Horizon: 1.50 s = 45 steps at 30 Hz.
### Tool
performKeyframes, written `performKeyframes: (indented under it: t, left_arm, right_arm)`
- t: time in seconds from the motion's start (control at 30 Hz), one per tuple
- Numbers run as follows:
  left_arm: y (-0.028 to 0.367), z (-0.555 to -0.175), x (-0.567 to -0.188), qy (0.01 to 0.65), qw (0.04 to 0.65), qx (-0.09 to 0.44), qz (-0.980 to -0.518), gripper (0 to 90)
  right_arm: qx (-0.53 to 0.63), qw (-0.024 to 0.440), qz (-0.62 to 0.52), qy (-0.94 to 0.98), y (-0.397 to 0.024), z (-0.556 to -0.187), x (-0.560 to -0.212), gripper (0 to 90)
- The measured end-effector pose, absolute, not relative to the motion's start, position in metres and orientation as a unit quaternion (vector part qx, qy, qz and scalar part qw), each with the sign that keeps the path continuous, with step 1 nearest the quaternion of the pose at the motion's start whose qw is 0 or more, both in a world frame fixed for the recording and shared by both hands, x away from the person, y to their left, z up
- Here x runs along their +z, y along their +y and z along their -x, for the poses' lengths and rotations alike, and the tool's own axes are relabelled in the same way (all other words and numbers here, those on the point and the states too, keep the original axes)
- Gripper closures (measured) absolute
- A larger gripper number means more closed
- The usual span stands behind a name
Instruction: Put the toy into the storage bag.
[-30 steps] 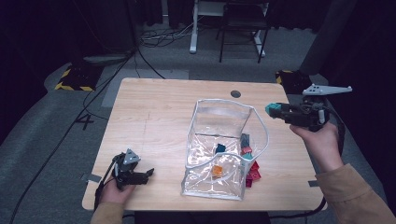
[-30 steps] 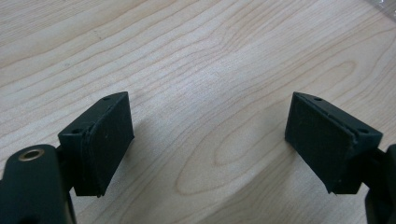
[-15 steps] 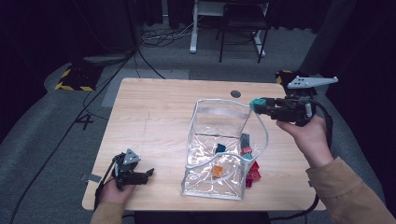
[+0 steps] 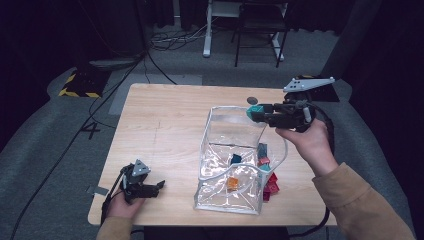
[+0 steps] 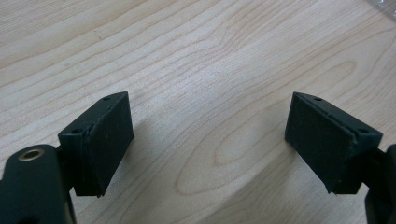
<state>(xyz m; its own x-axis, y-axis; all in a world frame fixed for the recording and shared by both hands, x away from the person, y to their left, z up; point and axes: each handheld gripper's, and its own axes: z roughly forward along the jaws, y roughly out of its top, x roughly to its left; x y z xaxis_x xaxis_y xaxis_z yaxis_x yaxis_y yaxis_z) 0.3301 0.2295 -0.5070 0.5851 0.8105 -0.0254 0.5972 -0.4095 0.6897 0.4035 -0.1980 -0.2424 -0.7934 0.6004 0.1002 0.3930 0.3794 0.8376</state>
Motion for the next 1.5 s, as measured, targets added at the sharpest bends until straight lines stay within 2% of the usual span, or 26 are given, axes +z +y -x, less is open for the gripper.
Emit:
performKeyframes:
  t: [0.53, 1.0, 1.5]
  left_arm:
    - [0.230, -0.330, -0.507, 0.427, 0.336, 0.158, -0.824, 15.6]
    - [0.230, -0.330, -0.507, 0.427, 0.336, 0.158, -0.824, 15.6]
    - [0.230, -0.330, -0.507, 0.427, 0.336, 0.158, -0.824, 15.6]
  right_arm:
    - [0.450, 0.087, -0.295, 0.839, -0.159, -0.420, -0.256, 58.6]
    - [0.383, 0.075, -0.297, 0.872, -0.136, -0.437, -0.289, 58.6]
    - [0.295, 0.021, -0.299, 0.908, -0.118, -0.448, -0.324, 58.6]
